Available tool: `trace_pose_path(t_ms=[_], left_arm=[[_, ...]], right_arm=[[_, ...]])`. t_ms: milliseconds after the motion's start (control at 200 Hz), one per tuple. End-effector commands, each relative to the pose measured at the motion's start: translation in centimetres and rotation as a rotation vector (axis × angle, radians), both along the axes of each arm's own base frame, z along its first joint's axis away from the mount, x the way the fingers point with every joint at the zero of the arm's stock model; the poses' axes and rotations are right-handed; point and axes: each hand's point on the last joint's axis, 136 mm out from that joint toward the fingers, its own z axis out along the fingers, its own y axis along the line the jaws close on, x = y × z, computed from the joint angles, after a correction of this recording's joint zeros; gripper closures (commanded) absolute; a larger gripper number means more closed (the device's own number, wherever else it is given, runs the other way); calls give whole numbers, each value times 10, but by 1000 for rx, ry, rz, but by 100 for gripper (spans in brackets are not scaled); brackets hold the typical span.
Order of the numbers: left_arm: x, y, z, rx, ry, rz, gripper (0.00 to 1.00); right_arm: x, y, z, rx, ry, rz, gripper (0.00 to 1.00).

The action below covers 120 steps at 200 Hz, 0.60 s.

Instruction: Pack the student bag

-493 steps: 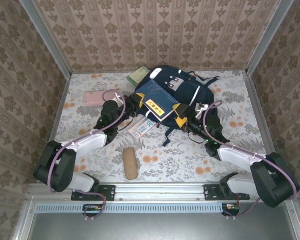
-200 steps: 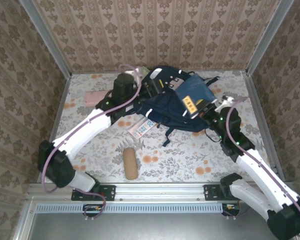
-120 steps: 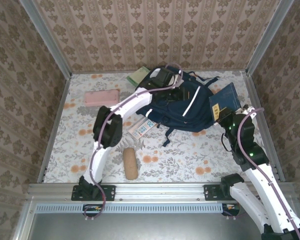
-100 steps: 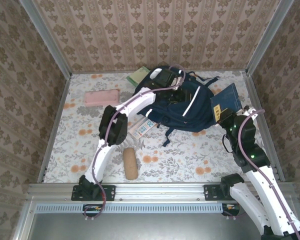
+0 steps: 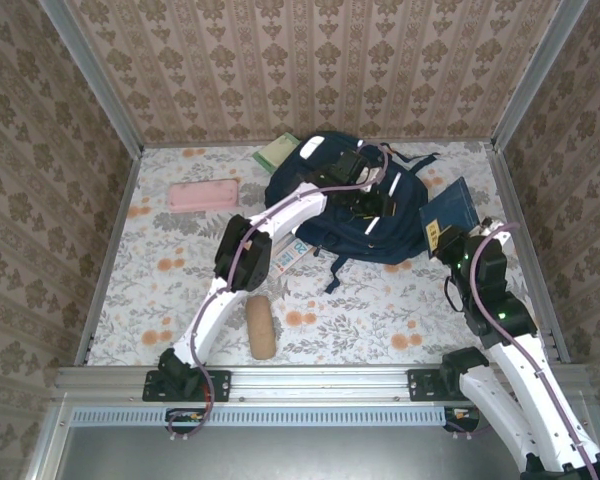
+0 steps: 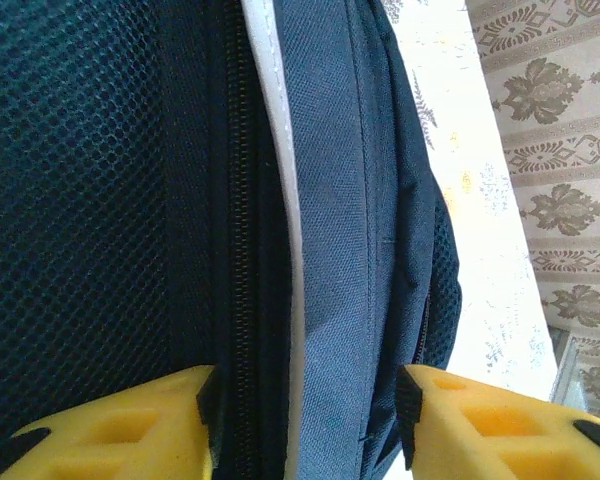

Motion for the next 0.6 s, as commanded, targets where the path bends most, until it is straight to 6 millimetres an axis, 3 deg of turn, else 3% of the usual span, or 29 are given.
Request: trace_pose_path(t_ms=[0, 120, 325, 395, 465, 595], left_arm=[[-13, -18, 7, -28, -19, -57, 53], [-8, -15, 0, 51, -87, -46, 53], [11, 2, -30, 192, -170, -1, 59], [15, 3, -38, 215, -182, 15, 70], [15, -1, -42, 211, -177, 14, 74], [14, -7, -40, 185, -178, 7, 99]], right_arm=[[1, 3, 1, 13, -17, 20, 100], [1, 8, 1, 42, -23, 42, 100], [-3, 11, 3, 77, -33, 55, 100], [-4, 12, 3, 91, -40, 60, 100], [-5, 13, 2, 95, -38, 64, 100], [-7, 12, 2, 96, -35, 62, 100]])
